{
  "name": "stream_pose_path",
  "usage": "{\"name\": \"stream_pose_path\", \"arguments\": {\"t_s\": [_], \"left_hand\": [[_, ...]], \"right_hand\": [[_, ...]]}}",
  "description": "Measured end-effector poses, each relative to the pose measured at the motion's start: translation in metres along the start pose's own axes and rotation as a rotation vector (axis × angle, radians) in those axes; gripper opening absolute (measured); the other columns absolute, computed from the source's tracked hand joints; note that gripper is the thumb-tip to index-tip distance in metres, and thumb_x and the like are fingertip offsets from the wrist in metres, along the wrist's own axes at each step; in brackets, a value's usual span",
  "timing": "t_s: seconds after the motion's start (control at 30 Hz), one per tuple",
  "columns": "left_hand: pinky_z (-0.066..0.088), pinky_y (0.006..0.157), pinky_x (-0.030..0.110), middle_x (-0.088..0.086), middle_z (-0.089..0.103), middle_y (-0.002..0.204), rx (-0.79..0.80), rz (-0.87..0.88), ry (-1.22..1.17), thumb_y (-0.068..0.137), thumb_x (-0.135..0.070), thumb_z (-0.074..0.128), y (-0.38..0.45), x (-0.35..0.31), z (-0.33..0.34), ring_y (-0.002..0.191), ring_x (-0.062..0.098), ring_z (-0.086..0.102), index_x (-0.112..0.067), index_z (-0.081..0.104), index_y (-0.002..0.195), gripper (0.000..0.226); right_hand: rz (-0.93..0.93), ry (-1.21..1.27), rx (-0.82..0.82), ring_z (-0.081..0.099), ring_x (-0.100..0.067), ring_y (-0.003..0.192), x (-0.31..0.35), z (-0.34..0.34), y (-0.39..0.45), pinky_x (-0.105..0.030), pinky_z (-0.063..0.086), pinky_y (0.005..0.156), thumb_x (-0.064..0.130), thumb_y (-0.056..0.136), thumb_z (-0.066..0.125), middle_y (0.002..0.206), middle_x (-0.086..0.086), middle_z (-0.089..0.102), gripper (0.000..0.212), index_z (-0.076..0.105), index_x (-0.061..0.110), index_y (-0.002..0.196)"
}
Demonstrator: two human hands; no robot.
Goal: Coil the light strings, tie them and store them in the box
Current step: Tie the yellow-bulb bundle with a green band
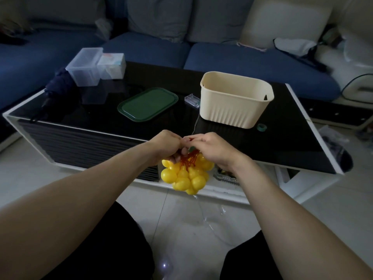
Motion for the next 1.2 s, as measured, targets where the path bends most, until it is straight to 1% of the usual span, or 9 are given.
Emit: {"name": "stream_pose_path", "arguments": {"t_s": [0.1,0.2,0.3,0.5,0.6,0.7,0.9,1.1,1.2], "left_hand": [[0.043,0.045,0.025,0.009,0.060,0.062,0.017,-0.022,-0.026,0.095,-0.005,0.053,0.005,0.000,0.003,0.043,0.017,0.048,-0.003,0.063,0.078,0.021],[0.041,0.045,0.024,0.009,0.059,0.062,0.074,-0.075,-0.102,0.096,-0.001,0.047,0.008,0.002,0.009,0.045,0.017,0.045,-0.001,0.061,0.092,0.015],[0.040,0.043,0.022,0.010,0.058,0.062,0.127,-0.152,-0.206,0.095,0.005,0.038,0.012,0.003,0.014,0.046,0.015,0.044,0.000,0.058,0.101,0.022],[0.037,0.050,0.021,0.009,0.058,0.070,0.185,-0.236,-0.251,0.096,0.003,0.031,0.010,0.006,0.018,0.054,0.012,0.042,-0.003,0.055,0.097,0.025],[0.037,0.054,0.022,0.008,0.061,0.066,0.205,-0.238,-0.290,0.096,0.003,0.032,0.011,0.007,0.019,0.055,0.012,0.044,-0.004,0.056,0.094,0.025],[0.048,0.054,0.022,0.008,0.066,0.068,0.277,-0.246,-0.364,0.096,0.002,0.038,0.009,0.004,0.018,0.054,0.012,0.055,-0.003,0.058,0.095,0.021],[0.059,0.063,0.023,0.008,0.071,0.078,0.414,-0.268,-0.426,0.102,-0.008,0.042,0.003,0.000,0.014,0.064,0.011,0.068,-0.001,0.063,0.098,0.023],[0.056,0.057,0.020,0.004,0.068,0.076,0.465,-0.214,-0.302,0.102,-0.004,0.039,0.000,-0.003,0.014,0.059,0.007,0.065,-0.001,0.064,0.101,0.025],[0.054,0.057,0.019,0.004,0.066,0.073,0.486,-0.191,-0.235,0.102,-0.002,0.038,-0.002,-0.002,0.013,0.056,0.007,0.061,-0.001,0.065,0.099,0.027]], "right_hand": [[0.029,0.090,-0.048,0.069,-0.016,0.106,-0.007,-0.011,0.002,-0.034,0.049,0.104,0.010,0.087,0.064,0.102,0.000,0.078,0.019,0.082,0.013,0.092],[-0.085,-0.100,-0.098,0.068,-0.010,0.106,-0.007,-0.021,-0.001,-0.024,0.051,0.094,-0.001,0.083,0.067,0.111,0.002,0.076,0.026,0.079,0.021,0.084],[-0.288,-0.252,-0.207,0.070,-0.004,0.100,-0.003,-0.023,-0.006,-0.019,0.053,0.087,-0.003,0.079,0.075,0.104,0.008,0.075,0.036,0.071,0.032,0.078],[-0.350,-0.302,-0.265,0.069,0.003,0.088,0.004,-0.025,-0.007,-0.012,0.050,0.081,0.008,0.075,0.086,0.089,0.012,0.074,0.029,0.073,0.031,0.088],[-0.363,-0.357,-0.250,0.069,-0.004,0.084,0.008,-0.023,-0.008,-0.027,0.057,0.082,0.005,0.075,0.085,0.086,0.011,0.071,0.036,0.065,0.033,0.086],[-0.370,-0.422,-0.268,0.067,-0.016,0.080,0.010,-0.027,-0.010,-0.042,0.057,0.078,0.004,0.077,0.081,0.082,0.007,0.065,0.040,0.054,0.033,0.076],[-0.383,-0.373,-0.283,0.067,-0.034,0.080,0.015,-0.031,-0.012,-0.054,0.056,0.074,0.004,0.080,0.079,0.084,-0.011,0.067,0.051,0.040,0.035,0.069],[-0.389,-0.423,-0.258,0.067,-0.036,0.077,0.010,-0.028,-0.006,-0.054,0.055,0.066,0.013,0.081,0.076,0.080,-0.011,0.065,0.046,0.040,0.040,0.068],[-0.382,-0.446,-0.264,0.067,-0.024,0.070,0.007,-0.024,-0.005,-0.048,0.055,0.062,0.009,0.082,0.073,0.074,-0.002,0.062,0.044,0.041,0.036,0.069]]}}
Point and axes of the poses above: each hand's wrist, its own y-axis towards the middle knuckle, its own z-axis out of the palm, x = y × z, the point moved 4 cm from there along y, towards the middle knuckle
